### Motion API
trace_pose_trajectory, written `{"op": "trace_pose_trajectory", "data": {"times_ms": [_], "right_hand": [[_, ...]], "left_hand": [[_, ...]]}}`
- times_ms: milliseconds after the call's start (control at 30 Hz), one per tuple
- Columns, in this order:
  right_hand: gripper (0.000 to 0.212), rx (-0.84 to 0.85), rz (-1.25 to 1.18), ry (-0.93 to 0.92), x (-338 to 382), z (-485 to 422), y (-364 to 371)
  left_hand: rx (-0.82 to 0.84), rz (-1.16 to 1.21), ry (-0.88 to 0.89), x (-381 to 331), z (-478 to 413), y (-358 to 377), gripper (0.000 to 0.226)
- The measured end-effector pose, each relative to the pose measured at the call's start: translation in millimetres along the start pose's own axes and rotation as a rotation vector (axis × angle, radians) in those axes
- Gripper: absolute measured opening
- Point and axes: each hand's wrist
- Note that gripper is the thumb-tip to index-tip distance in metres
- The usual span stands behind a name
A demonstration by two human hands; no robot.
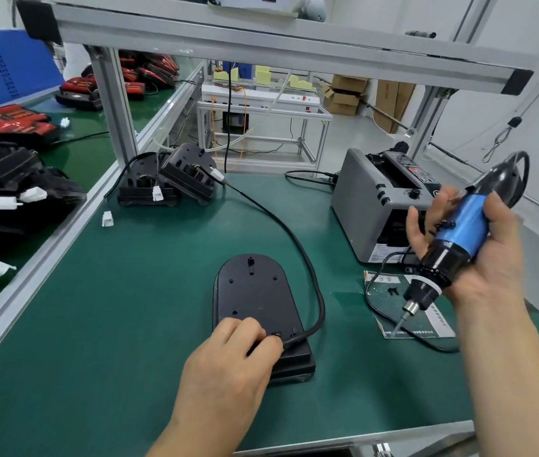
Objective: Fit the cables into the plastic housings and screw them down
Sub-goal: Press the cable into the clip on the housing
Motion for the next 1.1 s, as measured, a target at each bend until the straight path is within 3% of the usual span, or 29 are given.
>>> {"op": "trace_pose_trajectory", "data": {"times_ms": [233, 367, 433, 1100], "right_hand": [[0.034, 0.124, 0.121, 0.015, -39, 3, 53], [0.019, 0.161, 0.219, -0.028, -71, 10, 75], [0.022, 0.180, 0.238, -0.028, -83, 12, 82], [0.025, 0.244, 0.403, -0.019, -102, 20, 88]], "left_hand": [[0.006, -0.002, -0.004, 1, 0, 1, 0.027], [0.003, 0.002, -0.011, 1, 0, 1, 0.026], [0.002, 0.006, -0.012, 1, 1, 2, 0.025], [-0.002, -0.028, -0.010, 0, -1, -1, 0.015]]}}
Point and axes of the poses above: each hand's wrist, its own z-axis away from the middle knuckle, its own y-axis out of the palm, x = y × z, and after that the axes turned 4 degrees about x, right-handed
